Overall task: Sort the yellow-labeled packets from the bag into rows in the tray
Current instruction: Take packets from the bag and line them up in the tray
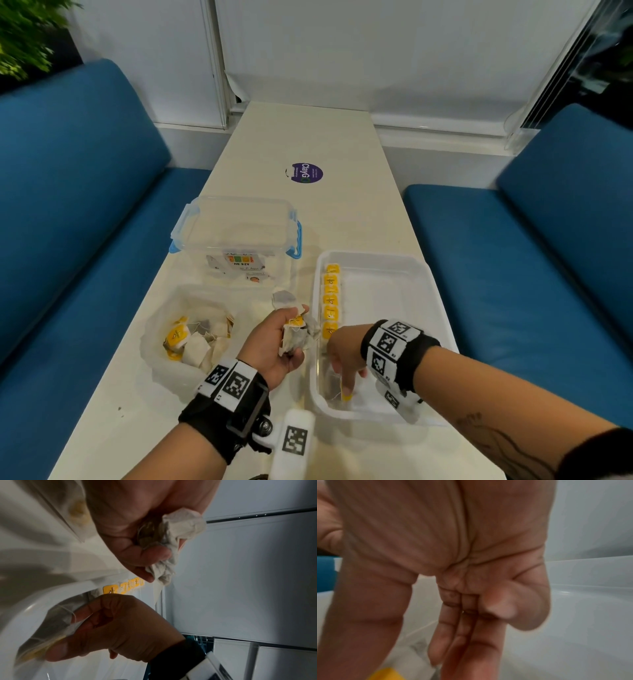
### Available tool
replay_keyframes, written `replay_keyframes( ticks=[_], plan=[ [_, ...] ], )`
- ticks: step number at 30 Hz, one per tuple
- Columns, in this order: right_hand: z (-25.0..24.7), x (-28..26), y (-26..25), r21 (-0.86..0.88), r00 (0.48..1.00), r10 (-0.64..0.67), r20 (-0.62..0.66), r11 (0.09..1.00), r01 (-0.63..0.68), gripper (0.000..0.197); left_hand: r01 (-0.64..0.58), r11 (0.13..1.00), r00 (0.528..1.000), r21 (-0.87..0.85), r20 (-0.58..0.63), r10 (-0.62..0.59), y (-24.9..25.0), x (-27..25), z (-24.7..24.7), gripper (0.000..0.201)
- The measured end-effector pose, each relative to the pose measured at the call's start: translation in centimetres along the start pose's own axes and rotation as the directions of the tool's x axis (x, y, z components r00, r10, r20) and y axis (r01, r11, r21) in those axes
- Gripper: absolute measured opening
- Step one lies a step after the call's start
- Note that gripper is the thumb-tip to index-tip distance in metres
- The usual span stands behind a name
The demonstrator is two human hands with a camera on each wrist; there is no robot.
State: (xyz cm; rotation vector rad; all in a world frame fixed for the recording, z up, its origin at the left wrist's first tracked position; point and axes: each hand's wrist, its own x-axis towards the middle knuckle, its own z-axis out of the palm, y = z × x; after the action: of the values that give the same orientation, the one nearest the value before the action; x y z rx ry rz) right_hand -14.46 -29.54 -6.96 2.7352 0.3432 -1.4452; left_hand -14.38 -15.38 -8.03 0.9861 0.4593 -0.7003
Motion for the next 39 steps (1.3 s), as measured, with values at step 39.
replay_keyframes(
  ticks=[39],
  plan=[
    [-0.6, -3.2, 5.2, 0.507, 0.931, 0.291, -0.219, 0.849, -0.146, 0.023, 0.043, 0.998, 0.999, 0.044, -0.006, -0.042, 0.0, -0.2, 0.5, 0.013]
  ],
)
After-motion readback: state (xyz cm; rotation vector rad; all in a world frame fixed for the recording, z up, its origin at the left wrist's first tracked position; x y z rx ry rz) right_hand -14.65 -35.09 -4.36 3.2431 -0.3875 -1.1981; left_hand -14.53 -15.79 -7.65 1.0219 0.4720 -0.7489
